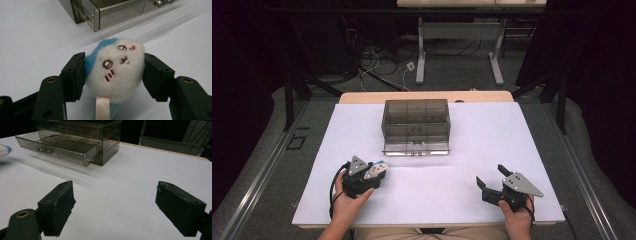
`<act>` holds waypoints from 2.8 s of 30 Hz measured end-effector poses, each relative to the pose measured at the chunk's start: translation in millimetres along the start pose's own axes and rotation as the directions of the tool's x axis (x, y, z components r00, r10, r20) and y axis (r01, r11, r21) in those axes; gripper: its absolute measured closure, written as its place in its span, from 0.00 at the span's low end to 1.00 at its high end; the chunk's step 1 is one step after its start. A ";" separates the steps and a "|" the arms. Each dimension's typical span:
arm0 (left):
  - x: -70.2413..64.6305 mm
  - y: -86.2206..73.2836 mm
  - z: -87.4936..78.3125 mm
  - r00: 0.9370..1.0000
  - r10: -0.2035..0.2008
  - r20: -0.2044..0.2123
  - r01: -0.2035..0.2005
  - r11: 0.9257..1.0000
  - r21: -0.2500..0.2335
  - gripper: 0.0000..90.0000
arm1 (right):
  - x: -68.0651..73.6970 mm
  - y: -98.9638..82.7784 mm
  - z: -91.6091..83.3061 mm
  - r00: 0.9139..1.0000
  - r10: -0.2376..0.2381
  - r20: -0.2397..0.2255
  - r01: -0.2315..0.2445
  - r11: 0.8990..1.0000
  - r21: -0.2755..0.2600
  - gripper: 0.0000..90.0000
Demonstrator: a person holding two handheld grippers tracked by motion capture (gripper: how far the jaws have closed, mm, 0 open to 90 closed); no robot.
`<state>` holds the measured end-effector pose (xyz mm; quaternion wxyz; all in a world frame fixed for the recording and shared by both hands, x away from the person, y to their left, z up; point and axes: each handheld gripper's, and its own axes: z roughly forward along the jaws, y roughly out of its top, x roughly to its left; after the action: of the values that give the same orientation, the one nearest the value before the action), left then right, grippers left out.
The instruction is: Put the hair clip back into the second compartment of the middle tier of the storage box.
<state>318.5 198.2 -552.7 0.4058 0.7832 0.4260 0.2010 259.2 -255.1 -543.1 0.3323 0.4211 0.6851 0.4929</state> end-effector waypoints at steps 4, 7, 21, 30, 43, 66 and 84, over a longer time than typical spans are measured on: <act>-0.1 0.2 -0.5 1.000 -0.002 -0.001 0.002 1.000 -0.013 0.44 | -0.4 0.0 0.2 1.000 0.000 -0.001 0.000 1.000 -0.002 0.16; -0.6 0.9 -2.0 1.000 -0.005 -0.001 0.005 1.000 -0.028 0.44 | -1.1 -0.1 0.4 1.000 0.004 -0.003 -0.004 1.000 -0.006 0.16; 3.9 3.2 -7.4 1.000 -0.024 -0.018 0.022 0.996 -0.083 0.44 | -3.1 -1.3 2.3 1.000 0.023 -0.006 -0.023 1.000 0.007 0.16; 6.4 4.2 -12.5 0.999 -0.041 -0.023 0.038 0.993 -0.115 0.44 | -3.8 -0.5 1.7 1.000 0.023 -0.006 -0.023 1.000 -0.005 0.16; 8.9 9.1 -17.3 0.998 -0.051 -0.022 0.047 0.986 -0.158 0.45 | -3.9 -0.2 2.5 1.000 0.027 -0.008 -0.027 1.000 -0.002 0.16; 10.3 33.8 -23.2 0.999 -0.037 -0.013 0.034 0.979 -0.200 0.45 | -2.8 0.6 2.5 1.000 0.022 0.000 -0.022 1.000 -0.005 0.16; 13.1 55.3 -28.0 0.999 -0.027 -0.019 0.022 0.976 -0.217 0.45 | -0.8 2.2 0.7 1.000 0.024 -0.010 -0.024 1.000 -0.019 0.16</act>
<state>335.2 205.1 -492.0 0.4865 0.7269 0.4156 0.2495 260.7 -255.2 -541.2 0.3272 0.4237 0.6767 0.5054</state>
